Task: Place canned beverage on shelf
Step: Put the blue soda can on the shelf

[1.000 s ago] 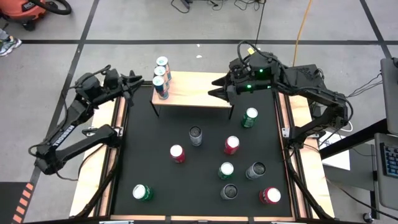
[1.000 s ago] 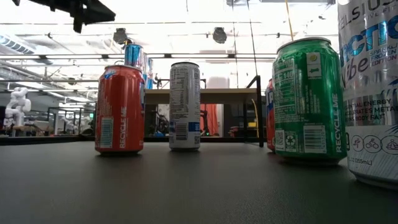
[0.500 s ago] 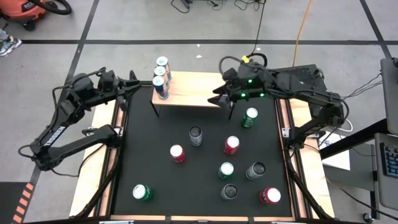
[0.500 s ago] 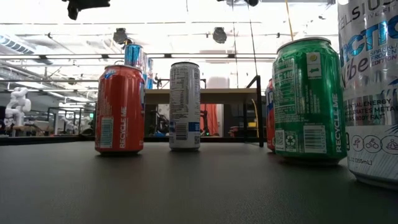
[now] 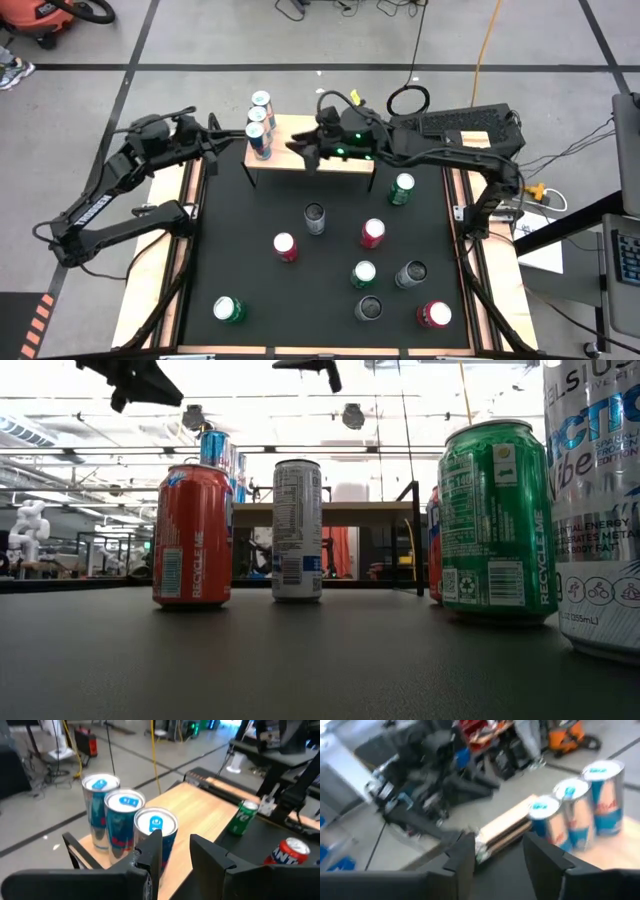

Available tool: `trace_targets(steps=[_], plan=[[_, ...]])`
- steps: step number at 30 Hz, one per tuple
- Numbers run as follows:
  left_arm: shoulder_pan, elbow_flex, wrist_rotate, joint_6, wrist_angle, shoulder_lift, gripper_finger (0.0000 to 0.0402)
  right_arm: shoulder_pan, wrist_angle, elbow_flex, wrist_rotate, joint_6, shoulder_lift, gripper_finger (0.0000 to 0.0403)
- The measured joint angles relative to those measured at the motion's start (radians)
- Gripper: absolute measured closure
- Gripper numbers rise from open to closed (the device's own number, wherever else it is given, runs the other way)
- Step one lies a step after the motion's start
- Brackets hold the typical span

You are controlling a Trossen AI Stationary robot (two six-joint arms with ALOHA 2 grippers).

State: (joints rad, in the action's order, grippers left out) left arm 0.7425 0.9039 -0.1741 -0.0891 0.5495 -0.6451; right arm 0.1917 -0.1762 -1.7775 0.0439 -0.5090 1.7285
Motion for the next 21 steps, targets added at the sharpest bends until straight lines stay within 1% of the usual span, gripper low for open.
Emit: trace_targets(steps=[3, 9, 13, 17, 21], plan=[[0.0, 0.0, 0.0, 0.0, 0.004, -0.041, 0.0297, 0.037, 0.058, 0.0, 0.016, -0.002, 0.04, 0.0279], [0.001, -0.001, 0.058, -0.002, 0.025, -0.099, 0.0297, 0.097, 0.092, 0.0, 0.009, 0.044, 0.113, 0.0327], [0.001, -0.001, 0.06, -0.006, 0.029, -0.123, 0.0297, 0.123, 0.092, 0.0, 0.004, 0.07, 0.163, 0.0363], [0.001, -0.001, 0.059, -0.084, 0.008, -0.136, 0.0297, 0.136, 0.102, 0.0, -0.039, 0.087, 0.223, 0.0395], [0.001, -0.001, 0.076, -0.113, 0.051, -0.134, 0.0297, 0.137, 0.121, 0.0, -0.059, 0.075, 0.278, 0.0399]])
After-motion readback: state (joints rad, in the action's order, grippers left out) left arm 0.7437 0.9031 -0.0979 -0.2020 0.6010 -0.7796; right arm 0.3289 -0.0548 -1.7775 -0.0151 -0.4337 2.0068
